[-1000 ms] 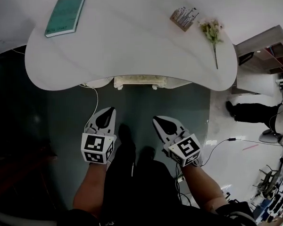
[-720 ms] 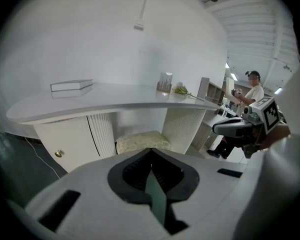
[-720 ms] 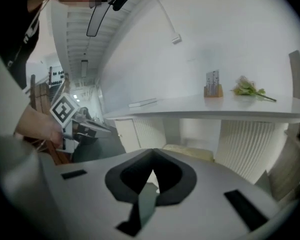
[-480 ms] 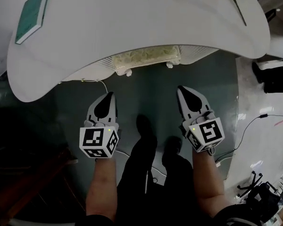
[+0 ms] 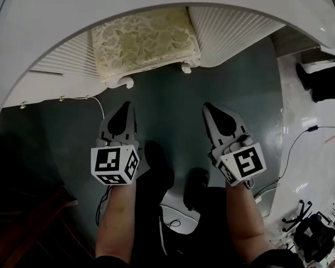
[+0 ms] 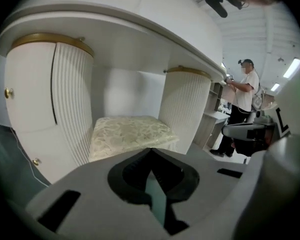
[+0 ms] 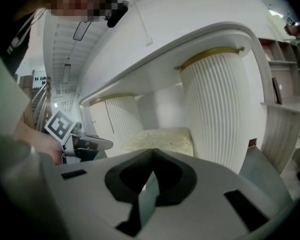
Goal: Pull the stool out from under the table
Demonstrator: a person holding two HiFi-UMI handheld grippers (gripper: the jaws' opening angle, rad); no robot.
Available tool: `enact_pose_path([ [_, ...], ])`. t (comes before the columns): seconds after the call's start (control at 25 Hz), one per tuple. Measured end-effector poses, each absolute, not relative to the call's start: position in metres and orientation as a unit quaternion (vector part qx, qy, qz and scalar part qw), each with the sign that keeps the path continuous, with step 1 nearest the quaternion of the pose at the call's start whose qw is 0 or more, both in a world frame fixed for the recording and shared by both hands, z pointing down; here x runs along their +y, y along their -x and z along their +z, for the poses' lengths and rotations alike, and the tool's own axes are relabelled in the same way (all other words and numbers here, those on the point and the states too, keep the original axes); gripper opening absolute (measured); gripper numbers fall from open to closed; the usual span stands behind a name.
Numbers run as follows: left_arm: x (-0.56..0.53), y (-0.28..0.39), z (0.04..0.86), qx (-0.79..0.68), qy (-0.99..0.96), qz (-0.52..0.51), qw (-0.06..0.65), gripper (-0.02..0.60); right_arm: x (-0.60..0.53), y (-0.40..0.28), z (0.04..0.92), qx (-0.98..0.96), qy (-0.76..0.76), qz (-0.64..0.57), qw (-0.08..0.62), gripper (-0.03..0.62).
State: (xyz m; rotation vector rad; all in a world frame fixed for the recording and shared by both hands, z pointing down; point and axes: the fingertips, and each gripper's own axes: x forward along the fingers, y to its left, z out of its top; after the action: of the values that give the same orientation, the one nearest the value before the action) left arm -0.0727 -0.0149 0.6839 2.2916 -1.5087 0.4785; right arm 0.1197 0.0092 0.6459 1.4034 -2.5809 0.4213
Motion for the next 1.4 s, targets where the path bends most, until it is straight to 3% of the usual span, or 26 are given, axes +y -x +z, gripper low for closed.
enact_pose_path([
  [0.36,-0.046,0.101,0.759,-0.521,-0.813,0.232,0.118,0.008,-0.060,-0.140,0.735,-0.866,-0.483,0.103,0.078,0.012],
  [0.6,-0.055,0.127,0.785,-0.531,-0.805,0.236,0.122,0.009,-0.111,-0.142,0.745,-0.868,-0.485,0.061,0.092,0.066],
  [0.72,-0.060,0.135,0.787,-0.540,-0.801,0.222,0.132,0.009,-0.124,-0.131,0.760,-0.879,-0.458,0.058,0.123,0.130],
  [0.92,-0.066,0.146,0.774,-0.556,-0.796,0.209,0.114,0.009,-0.134,-0.129,0.775,-0.884,-0.443,0.045,0.139,0.163],
  [1.0,-0.067,0.154,0.778,-0.561,-0.791,0.215,0.116,0.043,-0.138,-0.134,0.782,-0.879,-0.451,0.042,0.145,0.155],
  [1.08,-0.067,0.160,0.789,-0.562,-0.785,0.231,0.119,0.076,-0.140,-0.139,0.789,-0.872,-0.460,0.047,0.162,0.215],
  [1.24,-0.069,0.170,0.809,-0.565,-0.775,0.256,0.117,0.137,-0.141,-0.139,0.809,-0.873,-0.444,0.079,0.185,0.267],
  [1.4,-0.077,0.182,0.826,-0.578,-0.765,0.238,0.156,0.192,-0.142,-0.132,0.821,-0.876,-0.440,0.085,0.178,0.255],
])
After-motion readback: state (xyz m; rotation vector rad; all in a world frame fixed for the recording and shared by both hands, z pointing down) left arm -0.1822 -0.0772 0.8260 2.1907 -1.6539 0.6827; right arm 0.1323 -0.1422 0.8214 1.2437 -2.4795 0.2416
